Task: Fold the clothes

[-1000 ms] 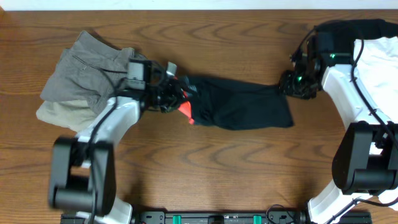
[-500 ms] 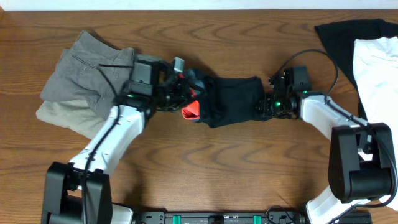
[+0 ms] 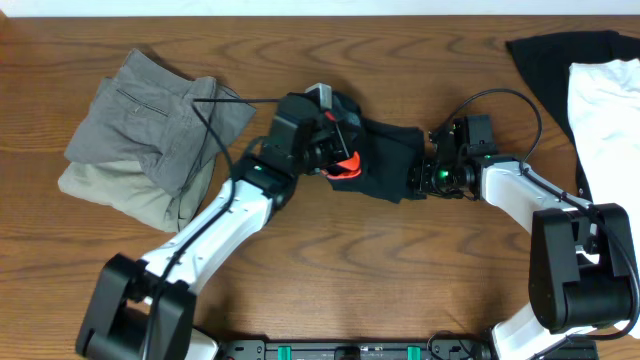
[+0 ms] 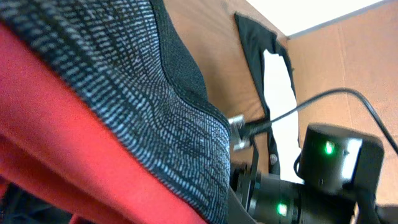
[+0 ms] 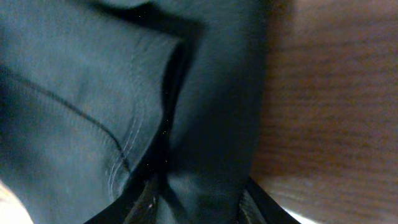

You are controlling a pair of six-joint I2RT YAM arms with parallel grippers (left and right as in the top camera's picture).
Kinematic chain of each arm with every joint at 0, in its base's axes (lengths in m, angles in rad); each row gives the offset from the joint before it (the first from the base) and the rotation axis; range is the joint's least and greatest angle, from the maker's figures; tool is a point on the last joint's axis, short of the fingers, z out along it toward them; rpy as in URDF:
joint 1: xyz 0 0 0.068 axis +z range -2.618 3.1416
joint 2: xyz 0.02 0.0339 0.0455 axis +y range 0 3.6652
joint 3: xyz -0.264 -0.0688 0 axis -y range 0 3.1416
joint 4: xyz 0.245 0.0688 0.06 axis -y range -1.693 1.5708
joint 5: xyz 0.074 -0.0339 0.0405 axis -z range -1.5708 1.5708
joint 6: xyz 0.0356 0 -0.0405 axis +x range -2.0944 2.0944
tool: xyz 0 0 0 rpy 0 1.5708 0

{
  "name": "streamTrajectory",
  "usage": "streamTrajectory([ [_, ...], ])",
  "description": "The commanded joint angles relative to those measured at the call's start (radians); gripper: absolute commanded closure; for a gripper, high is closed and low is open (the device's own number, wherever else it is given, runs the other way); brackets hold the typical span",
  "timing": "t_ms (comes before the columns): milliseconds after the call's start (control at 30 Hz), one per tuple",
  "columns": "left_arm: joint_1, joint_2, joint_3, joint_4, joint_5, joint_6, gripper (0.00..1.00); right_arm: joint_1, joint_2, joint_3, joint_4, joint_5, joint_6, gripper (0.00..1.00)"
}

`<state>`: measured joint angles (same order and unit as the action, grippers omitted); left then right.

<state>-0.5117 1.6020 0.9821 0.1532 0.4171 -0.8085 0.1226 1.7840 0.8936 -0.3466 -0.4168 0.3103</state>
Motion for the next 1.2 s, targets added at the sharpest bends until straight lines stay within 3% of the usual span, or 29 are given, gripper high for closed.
streamTrajectory([
  [0,-0.032,0.068,0.006,0.049,-0.06,-0.009,0.94,0.027,0.053,-0.059,-0.053,0.05,-0.002,0.62],
  [133,-0.075,0.138,0.008,0.15,-0.06,-0.01,0.93,0.038,0.053,-0.059,-0.072,0.05,-0.012,0.62],
  [267,-0.106,0.191,0.016,0.171,-0.047,-0.01,0.83,0.045,0.053,-0.059,-0.078,0.051,-0.012,0.62],
  [333,-0.114,0.204,0.017,0.171,-0.017,-0.009,0.63,0.046,0.053,-0.059,-0.081,0.052,-0.012,0.62],
  [600,-0.107,0.202,0.034,0.15,0.119,0.03,0.27,0.044,0.053,-0.059,-0.101,0.057,-0.011,0.63],
  [700,-0.081,0.177,0.069,0.072,0.133,0.091,0.25,0.031,0.053,-0.058,-0.138,0.073,-0.007,0.63],
  [900,-0.05,0.068,0.178,-0.225,0.105,0.293,0.2,-0.06,0.004,-0.054,-0.193,0.066,0.019,0.63],
  [1167,-0.048,-0.048,0.208,-0.463,-0.221,0.443,0.23,-0.138,-0.235,-0.042,-0.23,0.065,0.012,0.62],
])
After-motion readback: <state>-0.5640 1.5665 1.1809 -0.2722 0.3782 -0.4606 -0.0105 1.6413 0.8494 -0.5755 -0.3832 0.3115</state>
